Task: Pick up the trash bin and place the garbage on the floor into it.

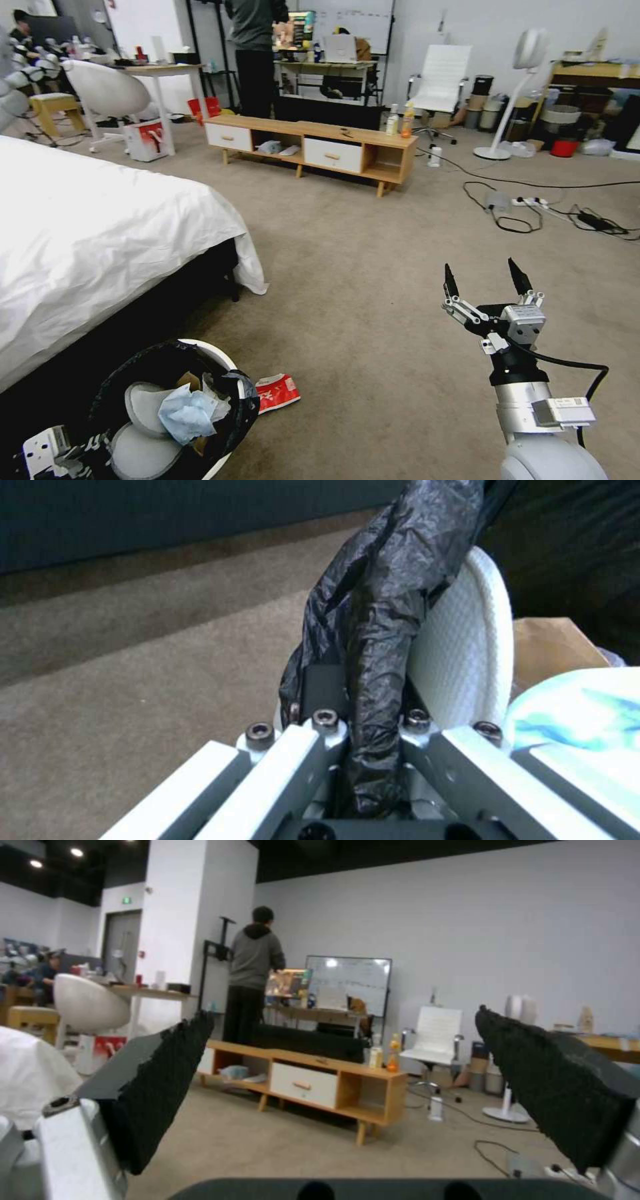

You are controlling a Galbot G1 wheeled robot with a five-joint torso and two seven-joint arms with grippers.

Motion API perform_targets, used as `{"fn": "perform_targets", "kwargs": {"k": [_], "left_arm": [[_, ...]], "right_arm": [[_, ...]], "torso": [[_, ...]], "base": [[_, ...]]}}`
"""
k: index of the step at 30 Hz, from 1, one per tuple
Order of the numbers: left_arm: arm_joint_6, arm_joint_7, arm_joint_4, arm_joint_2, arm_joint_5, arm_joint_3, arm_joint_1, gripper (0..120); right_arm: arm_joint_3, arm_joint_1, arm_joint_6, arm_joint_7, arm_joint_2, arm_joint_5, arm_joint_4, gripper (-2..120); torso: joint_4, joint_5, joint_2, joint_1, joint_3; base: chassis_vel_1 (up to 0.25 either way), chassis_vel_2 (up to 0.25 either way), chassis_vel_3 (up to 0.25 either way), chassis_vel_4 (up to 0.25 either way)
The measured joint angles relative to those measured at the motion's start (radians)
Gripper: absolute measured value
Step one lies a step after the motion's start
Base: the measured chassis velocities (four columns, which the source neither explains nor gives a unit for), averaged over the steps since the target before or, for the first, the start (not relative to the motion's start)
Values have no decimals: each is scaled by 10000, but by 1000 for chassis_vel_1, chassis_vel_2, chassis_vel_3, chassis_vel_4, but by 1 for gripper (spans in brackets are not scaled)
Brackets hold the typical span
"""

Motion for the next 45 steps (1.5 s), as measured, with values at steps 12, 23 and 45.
{"fn": "perform_targets", "kwargs": {"k": [12,23,45], "left_arm": [[0,2,53,-30,22,53,-63,1],[0,4,99,-56,76,84,-104,1],[-46,39,107,-75,159,124,-70,1]], "right_arm": [[6,52,12,1,-42,18,-62,100],[2,102,67,2,-57,20,-147,100],[47,70,244,-58,-68,-35,-215,100]], "torso": [[-1,0,0,0,0],[-2,0,0,1,0],[-1,0,0,0,0]], "base": [[19,19,21,26],[5,3,4,2],[0,0,0,0]]}}
